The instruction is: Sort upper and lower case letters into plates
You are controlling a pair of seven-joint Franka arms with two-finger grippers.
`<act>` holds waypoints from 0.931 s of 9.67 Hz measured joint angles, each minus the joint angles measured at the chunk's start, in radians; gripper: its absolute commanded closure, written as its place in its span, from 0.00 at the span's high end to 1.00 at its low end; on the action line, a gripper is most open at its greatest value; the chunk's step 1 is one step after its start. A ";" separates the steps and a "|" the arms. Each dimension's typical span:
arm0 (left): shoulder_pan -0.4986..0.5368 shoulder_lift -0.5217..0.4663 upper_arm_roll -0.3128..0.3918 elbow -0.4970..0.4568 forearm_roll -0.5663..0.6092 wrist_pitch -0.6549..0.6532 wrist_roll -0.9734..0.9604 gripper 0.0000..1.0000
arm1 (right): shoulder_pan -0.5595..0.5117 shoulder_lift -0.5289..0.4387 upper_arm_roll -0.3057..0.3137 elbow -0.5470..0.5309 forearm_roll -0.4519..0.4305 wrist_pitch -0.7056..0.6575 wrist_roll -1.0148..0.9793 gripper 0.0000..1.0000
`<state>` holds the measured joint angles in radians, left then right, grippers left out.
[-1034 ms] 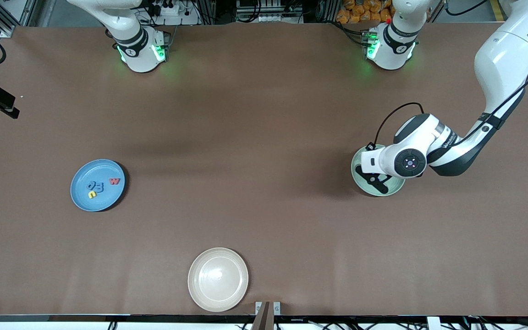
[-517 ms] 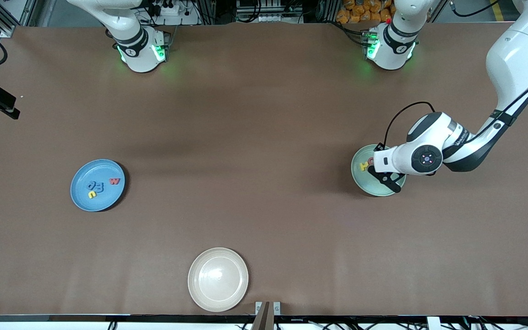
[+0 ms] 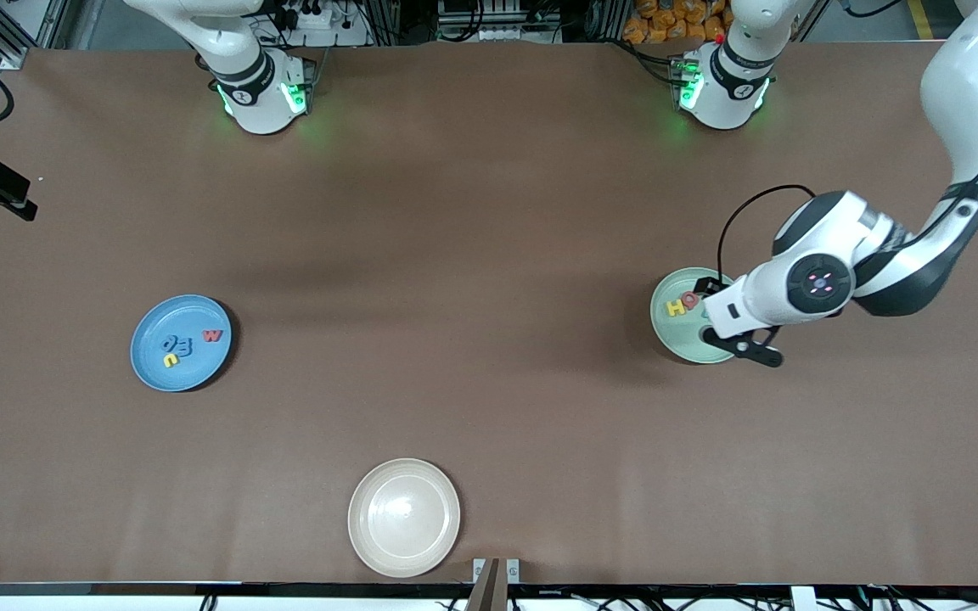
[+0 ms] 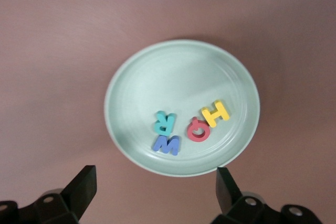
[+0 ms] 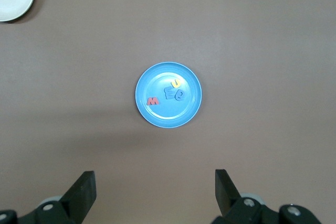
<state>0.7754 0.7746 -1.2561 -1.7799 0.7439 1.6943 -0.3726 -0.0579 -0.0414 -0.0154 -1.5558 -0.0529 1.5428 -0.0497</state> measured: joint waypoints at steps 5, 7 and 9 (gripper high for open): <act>0.025 -0.023 -0.122 0.367 -0.003 -0.232 -0.025 1.00 | 0.000 0.000 -0.001 0.000 0.000 -0.003 0.000 1.00; 0.140 -0.033 -0.237 0.426 -0.003 -0.262 -0.027 1.00 | 0.000 0.000 -0.002 0.000 0.000 -0.003 0.000 1.00; 0.247 -0.046 -0.337 0.442 -0.004 -0.266 -0.018 1.00 | 0.000 0.001 -0.002 0.000 0.005 -0.002 0.000 1.00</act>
<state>1.0225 0.7290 -1.5927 -1.3377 0.7400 1.4280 -0.3911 -0.0582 -0.0402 -0.0173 -1.5560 -0.0478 1.5410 -0.0496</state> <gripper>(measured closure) 0.000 0.000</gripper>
